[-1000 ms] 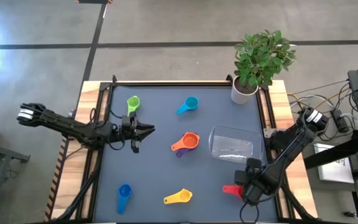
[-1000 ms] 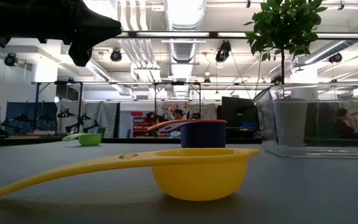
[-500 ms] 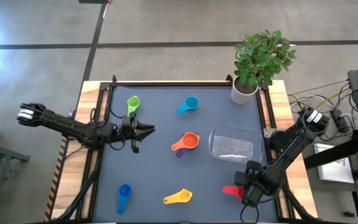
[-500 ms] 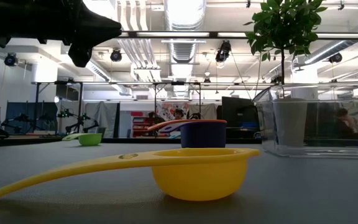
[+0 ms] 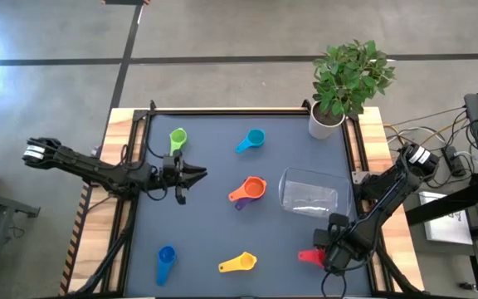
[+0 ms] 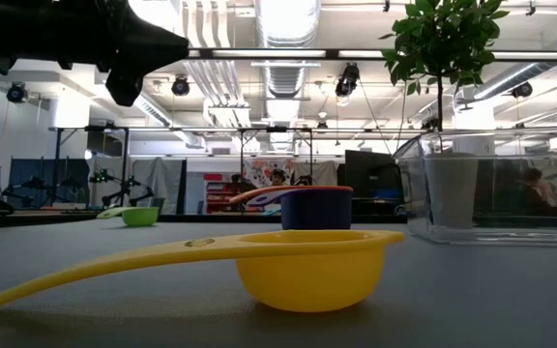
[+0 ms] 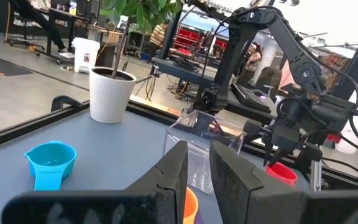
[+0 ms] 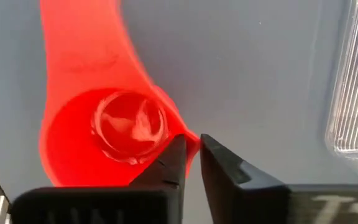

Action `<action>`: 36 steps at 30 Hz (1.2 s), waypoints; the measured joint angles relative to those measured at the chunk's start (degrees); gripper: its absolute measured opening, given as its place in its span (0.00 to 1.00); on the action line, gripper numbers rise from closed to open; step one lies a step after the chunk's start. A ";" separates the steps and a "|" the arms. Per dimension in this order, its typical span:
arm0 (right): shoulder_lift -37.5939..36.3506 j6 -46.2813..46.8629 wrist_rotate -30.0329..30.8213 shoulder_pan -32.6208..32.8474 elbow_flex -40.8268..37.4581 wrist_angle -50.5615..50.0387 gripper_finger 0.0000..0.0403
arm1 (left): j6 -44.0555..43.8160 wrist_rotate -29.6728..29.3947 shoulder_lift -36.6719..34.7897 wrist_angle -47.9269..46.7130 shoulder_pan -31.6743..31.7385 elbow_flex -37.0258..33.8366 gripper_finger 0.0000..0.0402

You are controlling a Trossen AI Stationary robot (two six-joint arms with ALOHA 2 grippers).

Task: Nest measuring cups in basket
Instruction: Stack the red measuring cup on the orange measuring cup

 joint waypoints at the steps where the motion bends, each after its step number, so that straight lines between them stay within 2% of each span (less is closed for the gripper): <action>1: -0.04 -0.14 0.00 0.00 0.00 -0.02 0.04 | -0.21 -0.02 0.00 -0.14 0.00 0.00 0.12; 10: -0.07 -5.01 0.84 -0.87 4.00 -0.91 0.03 | -0.36 -0.04 0.00 -0.14 0.00 0.00 0.12; 14: -0.49 -11.41 6.22 -3.08 8.39 -1.15 0.02 | -0.36 -0.04 0.00 -0.14 0.00 0.00 0.12; 18: -0.51 -22.08 11.52 -6.90 13.76 -1.55 0.02 | -0.36 -0.04 0.00 -0.16 0.00 0.00 0.12; 24: -0.42 -42.04 15.98 -16.48 20.42 -1.28 0.02 | -0.36 -0.04 0.00 -0.20 0.00 0.00 0.12; 29: -0.39 -57.71 16.32 -26.64 22.94 2.19 0.02 | -0.38 -0.04 -0.02 -1.10 0.00 0.00 0.12; 31: -0.39 -62.77 14.38 -31.21 23.21 3.58 0.02 | -0.38 -0.03 -0.02 -1.50 0.00 0.00 0.12; 36: 0.53 -70.02 5.14 -43.08 23.06 5.41 0.02 | -0.40 0.02 -0.02 -2.61 0.00 0.00 0.12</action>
